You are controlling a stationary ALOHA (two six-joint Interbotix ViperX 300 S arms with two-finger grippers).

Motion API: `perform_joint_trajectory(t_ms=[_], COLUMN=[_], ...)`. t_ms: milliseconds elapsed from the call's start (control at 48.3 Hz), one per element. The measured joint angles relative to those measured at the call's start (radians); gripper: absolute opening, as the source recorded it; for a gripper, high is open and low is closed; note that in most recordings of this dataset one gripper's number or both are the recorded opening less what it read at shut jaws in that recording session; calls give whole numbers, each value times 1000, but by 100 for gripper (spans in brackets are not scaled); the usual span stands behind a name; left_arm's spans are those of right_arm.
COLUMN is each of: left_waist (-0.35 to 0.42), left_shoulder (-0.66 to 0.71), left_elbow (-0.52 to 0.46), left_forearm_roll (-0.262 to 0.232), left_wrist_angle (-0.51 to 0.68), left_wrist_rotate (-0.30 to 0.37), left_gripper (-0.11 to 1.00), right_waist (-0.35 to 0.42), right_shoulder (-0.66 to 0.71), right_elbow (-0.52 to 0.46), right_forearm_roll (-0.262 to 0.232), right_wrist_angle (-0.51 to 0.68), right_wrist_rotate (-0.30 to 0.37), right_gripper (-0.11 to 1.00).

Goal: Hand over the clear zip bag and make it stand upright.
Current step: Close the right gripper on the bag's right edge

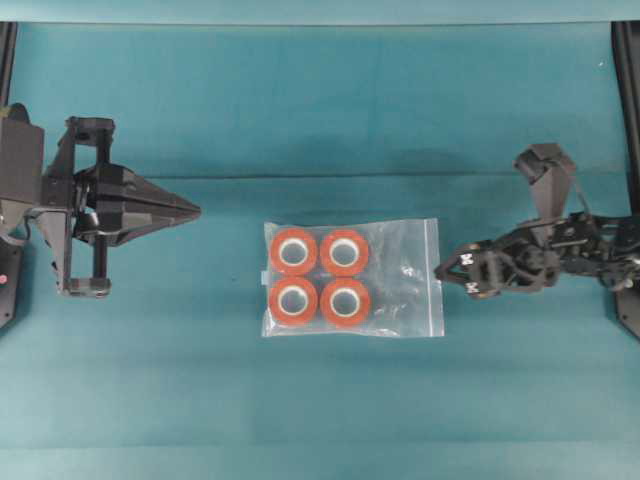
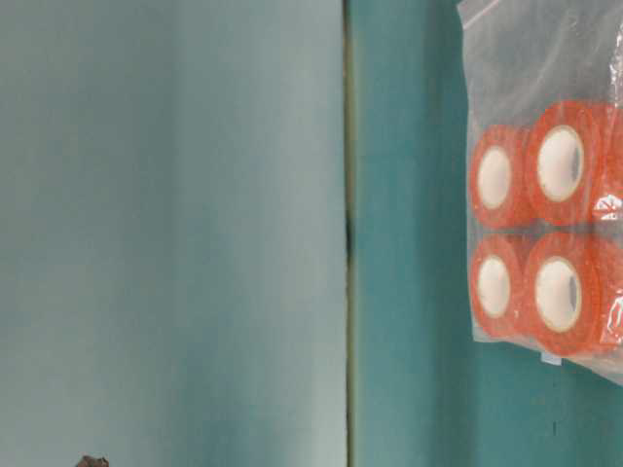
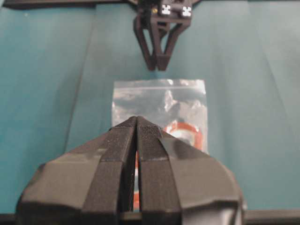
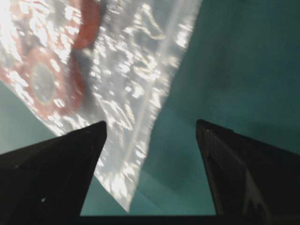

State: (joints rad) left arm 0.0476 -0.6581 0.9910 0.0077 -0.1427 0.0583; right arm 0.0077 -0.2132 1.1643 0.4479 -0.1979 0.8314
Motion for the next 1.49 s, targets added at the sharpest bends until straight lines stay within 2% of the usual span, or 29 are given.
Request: perform_joint_trajectory(t_ms=[394,663,1077,1181,1326,1492], left_waist=[2,2,2,2,2,2], left_shoulder=[2,2,2,2,0,2], left_elbow=[0,0,0,0,0,2], left_forearm_roll=[2,0,0,0,0,0], left_wrist_angle=[0,0,0,0,0,-2], left_wrist_rotate=[-3,-2,-8,-5,-3,-5], left_gripper=[-1,-1,-1,-1,-1,-1], right_waist=[51,51,54,52,52,49], right_shoulder=[153,193,212,212,216,225], right_elbow=[-81,-104,-106,-104,-106,-103], right_forearm_roll=[0,3,5,5,6,5], right_wrist_angle=[-38,-135,-163,-147,-123,-121], right_wrist_rotate=[48,72,118,120,135,138], right_gripper=[89,89,87,81,67,41])
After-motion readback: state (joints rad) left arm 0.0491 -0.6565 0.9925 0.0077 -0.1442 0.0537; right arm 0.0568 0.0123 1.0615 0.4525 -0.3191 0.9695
